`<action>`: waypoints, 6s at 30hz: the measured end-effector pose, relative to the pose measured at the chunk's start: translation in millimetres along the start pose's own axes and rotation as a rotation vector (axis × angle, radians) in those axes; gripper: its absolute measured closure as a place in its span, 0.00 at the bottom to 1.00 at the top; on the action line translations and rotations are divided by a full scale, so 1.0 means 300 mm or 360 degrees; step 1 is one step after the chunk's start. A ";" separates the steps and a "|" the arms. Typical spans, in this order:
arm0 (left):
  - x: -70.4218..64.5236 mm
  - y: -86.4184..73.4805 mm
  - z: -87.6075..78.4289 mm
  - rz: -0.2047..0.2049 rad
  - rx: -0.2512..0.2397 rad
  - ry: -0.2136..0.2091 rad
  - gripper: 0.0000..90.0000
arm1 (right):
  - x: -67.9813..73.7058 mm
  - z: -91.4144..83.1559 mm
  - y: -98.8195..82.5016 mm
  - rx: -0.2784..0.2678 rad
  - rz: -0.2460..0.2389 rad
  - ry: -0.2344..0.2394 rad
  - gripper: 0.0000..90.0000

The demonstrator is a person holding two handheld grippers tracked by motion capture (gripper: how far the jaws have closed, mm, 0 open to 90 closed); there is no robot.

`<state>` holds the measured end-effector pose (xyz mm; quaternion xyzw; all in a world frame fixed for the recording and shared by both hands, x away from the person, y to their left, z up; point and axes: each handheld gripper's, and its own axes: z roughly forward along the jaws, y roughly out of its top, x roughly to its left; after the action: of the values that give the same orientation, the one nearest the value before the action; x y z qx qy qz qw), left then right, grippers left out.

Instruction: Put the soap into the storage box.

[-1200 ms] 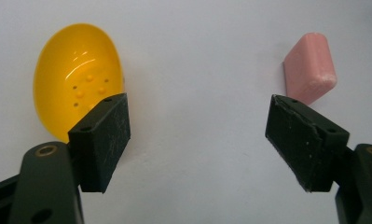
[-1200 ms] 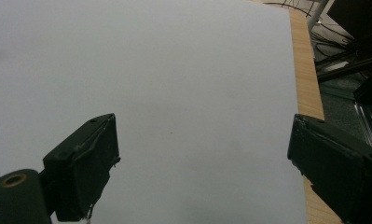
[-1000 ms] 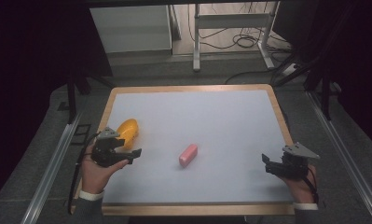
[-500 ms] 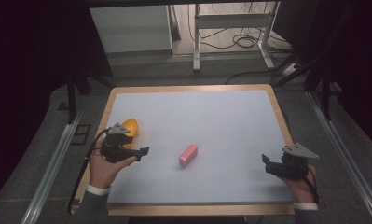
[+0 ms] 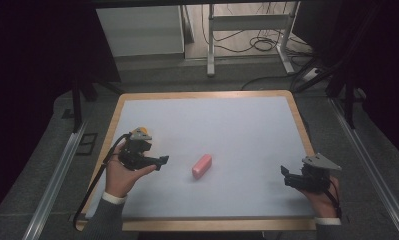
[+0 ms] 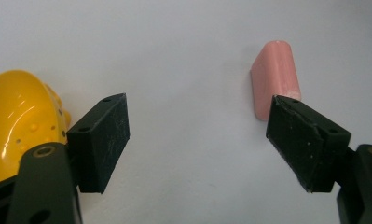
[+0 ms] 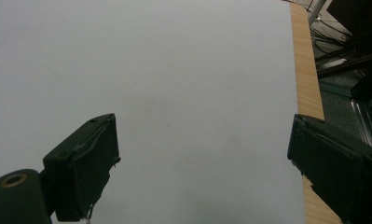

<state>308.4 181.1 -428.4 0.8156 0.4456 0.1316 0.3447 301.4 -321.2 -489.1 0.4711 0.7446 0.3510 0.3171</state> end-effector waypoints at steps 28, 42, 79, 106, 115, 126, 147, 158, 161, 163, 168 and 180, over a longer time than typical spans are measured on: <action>-0.086 0.107 0.112 0.0119 0.0108 0.0003 0.23 | -0.004 0.005 -0.006 0.0014 -0.0014 -0.0018 0.10; -0.130 0.114 0.187 0.0138 0.0169 -0.0001 0.23 | -0.002 0.009 -0.008 0.0024 -0.0017 -0.0022 0.10; -0.207 0.132 0.393 0.0093 0.0315 -0.0107 0.24 | -0.001 0.016 -0.013 0.0045 -0.0038 -0.0044 0.10; -0.248 0.119 0.464 0.0095 0.0434 -0.0154 0.57 | -0.008 0.018 -0.018 0.0053 -0.0027 -0.0047 0.10; -0.248 0.118 0.457 0.0104 0.0433 -0.0142 0.66 | -0.009 0.017 -0.017 0.0047 -0.0028 -0.0053 0.10; -0.217 0.118 0.415 0.0086 0.0379 -0.0172 0.67 | -0.016 0.008 -0.016 0.0029 -0.0020 -0.0069 0.09; -0.173 0.152 0.282 0.0088 0.0229 -0.0141 0.67 | -0.020 0.007 -0.017 0.0033 -0.0012 -0.0080 0.10; -0.125 0.145 0.234 0.0043 0.0171 -0.0099 0.67 | -0.022 0.007 -0.018 0.0033 -0.0012 -0.0083 0.10; -0.111 0.139 0.224 0.0041 0.0172 -0.0088 0.67 | -0.023 0.007 -0.018 0.0034 -0.0015 -0.0083 0.10; -0.102 0.134 0.219 0.0037 0.0169 -0.0083 0.67 | -0.023 0.007 -0.019 0.0034 -0.0013 -0.0083 0.10; -0.086 0.127 0.210 0.0026 0.0163 -0.0071 0.67 | -0.029 0.005 -0.019 0.0034 -0.0007 -0.0091 0.09; -0.034 0.127 0.163 -0.0017 0.0123 -0.0021 0.67 | -0.031 0.004 -0.019 0.0033 -0.0003 -0.0089 0.10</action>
<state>352.4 137.1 -437.0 0.8268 0.4523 0.1071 0.3167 302.9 -331.3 -493.2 0.4831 0.7395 0.3297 0.3332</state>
